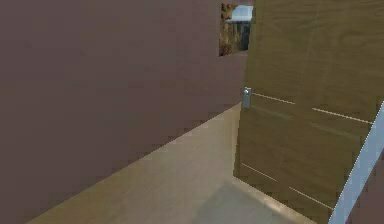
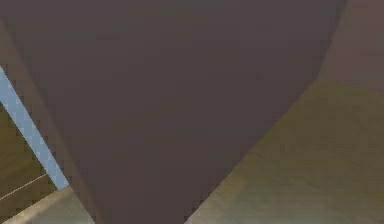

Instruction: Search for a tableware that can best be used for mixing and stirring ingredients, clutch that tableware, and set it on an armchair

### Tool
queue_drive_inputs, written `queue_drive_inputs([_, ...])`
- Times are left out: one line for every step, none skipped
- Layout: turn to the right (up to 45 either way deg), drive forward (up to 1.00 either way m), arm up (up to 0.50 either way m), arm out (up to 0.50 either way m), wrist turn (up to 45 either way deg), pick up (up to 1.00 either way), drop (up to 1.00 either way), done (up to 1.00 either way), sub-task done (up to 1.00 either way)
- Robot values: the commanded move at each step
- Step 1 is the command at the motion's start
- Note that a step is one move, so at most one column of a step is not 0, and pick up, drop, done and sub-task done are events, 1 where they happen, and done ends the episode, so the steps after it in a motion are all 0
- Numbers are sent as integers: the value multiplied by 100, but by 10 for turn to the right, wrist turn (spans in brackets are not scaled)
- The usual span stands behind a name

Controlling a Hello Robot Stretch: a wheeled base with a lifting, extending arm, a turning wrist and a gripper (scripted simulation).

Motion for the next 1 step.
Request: queue_drive_inputs([0, 10, 0, 0, 0, 0, 0, 0, 0])
